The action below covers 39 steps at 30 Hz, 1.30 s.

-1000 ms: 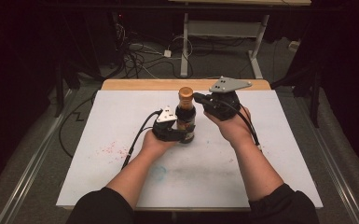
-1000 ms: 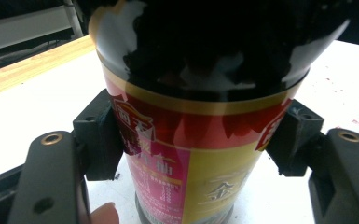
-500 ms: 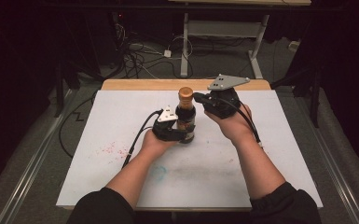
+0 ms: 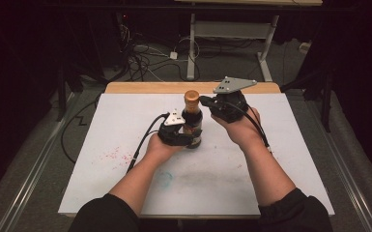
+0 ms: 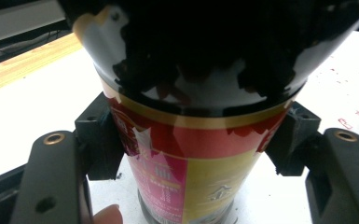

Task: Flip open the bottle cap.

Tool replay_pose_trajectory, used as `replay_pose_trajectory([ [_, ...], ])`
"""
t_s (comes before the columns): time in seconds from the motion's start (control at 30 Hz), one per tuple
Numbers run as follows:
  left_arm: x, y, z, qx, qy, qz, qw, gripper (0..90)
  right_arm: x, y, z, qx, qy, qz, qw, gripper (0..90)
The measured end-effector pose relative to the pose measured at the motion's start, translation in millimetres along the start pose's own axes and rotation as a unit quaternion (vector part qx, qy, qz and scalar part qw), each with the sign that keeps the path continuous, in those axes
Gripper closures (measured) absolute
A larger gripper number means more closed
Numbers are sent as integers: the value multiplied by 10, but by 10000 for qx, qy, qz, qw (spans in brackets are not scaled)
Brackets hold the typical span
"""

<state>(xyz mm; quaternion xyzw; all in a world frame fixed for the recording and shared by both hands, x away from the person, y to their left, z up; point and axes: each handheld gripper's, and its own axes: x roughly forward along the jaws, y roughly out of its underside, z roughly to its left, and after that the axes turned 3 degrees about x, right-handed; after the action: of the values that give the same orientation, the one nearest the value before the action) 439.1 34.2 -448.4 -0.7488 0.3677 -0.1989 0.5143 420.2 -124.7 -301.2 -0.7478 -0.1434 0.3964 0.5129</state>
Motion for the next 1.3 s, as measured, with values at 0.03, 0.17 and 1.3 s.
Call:
replay_pose_trajectory([
  [0.03,1,-1,3,-12,3,-2,10000,310,1,-2,1,-26,10,7,10000,900],
  [0.17,-13,-12,33,-70,32,0,10000,311,34,-24,12,-1,44,-22,10000,900],
  [1.3,17,18,0,8,61,-66,10000,300,-52,87,-29,158,-3,-81,9998,900],
])
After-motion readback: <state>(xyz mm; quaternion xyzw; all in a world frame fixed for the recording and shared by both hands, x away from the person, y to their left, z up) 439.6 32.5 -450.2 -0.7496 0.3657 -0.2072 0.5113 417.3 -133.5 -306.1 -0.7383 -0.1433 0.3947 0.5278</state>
